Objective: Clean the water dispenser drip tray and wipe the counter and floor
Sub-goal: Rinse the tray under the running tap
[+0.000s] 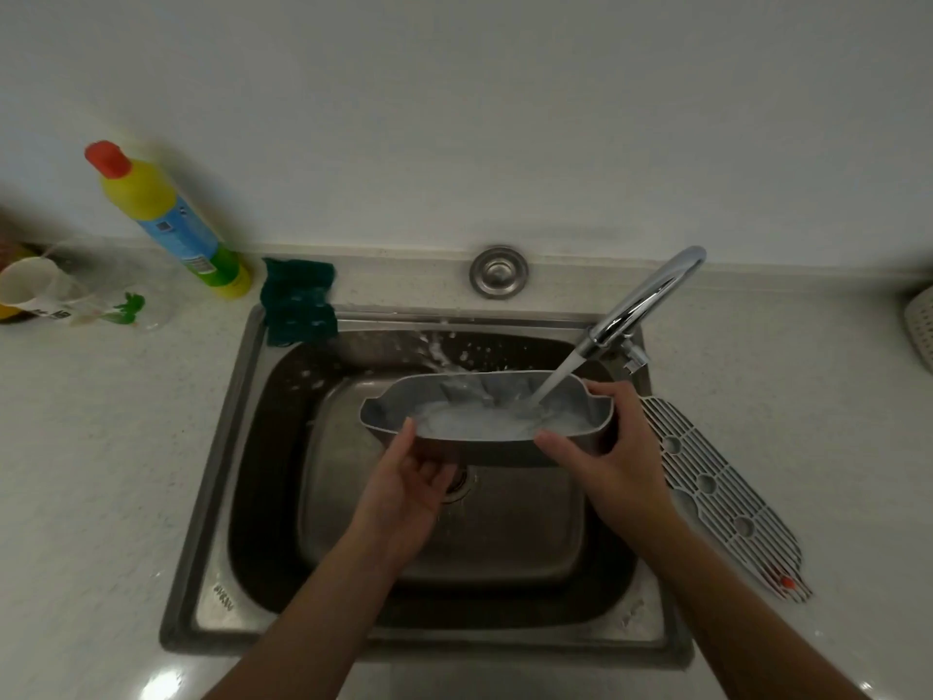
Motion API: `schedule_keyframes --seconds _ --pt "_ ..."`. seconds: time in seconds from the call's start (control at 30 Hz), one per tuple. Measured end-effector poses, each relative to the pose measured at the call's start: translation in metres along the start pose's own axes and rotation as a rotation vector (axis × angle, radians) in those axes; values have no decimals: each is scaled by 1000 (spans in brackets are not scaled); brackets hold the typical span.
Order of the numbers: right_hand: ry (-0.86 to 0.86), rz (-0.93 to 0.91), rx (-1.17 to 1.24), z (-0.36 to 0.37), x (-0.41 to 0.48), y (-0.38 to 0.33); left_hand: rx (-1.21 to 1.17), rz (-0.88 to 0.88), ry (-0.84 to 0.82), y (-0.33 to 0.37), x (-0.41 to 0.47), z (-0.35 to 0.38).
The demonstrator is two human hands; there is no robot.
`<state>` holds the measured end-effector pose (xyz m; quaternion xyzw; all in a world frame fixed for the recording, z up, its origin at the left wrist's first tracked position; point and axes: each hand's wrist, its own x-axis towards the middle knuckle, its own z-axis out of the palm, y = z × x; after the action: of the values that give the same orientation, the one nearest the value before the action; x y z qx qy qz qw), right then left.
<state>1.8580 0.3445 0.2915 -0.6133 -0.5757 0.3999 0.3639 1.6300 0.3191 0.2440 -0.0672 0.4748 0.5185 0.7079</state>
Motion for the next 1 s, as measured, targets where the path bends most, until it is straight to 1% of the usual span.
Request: schedule_keyframes --seconds 0.07,0.1,0.17,0.23,0.3,0.37,0.47,0.6,0.7,0.83,0.9,1.0 --pt "28 -8 -17 9 -8 6 16 -59 -54 -12 -2 6" --pt "34 30 -10 12 -13 10 43 -68 -74 -17 -3 9" --pt "1 149 15 13 -17 19 99 -41 -58 -21 0 12" --pt "-135 225 -57 5 -18 27 180 31 21 -18 5 13" --pt "-290 251 -217 -5 -16 38 315 128 109 -10 10 9" --pt "-349 246 -366 -13 -7 44 457 224 168 0 12 4" --pt "-327 179 -477 -22 18 45 694 376 198 20 14 -1" --pt "-335 105 -577 -29 57 38 1055 578 152 49 14 -1" --pt "-311 111 -628 -32 77 31 1395 769 132 64 11 6" --pt "-298 78 -667 -34 91 24 1764 929 92 81 6 13" --pt "-282 58 -689 -36 96 24 1905 1048 89 91 5 15" --pt "-234 59 -706 -48 105 27 2029 1207 63 104 0 18"
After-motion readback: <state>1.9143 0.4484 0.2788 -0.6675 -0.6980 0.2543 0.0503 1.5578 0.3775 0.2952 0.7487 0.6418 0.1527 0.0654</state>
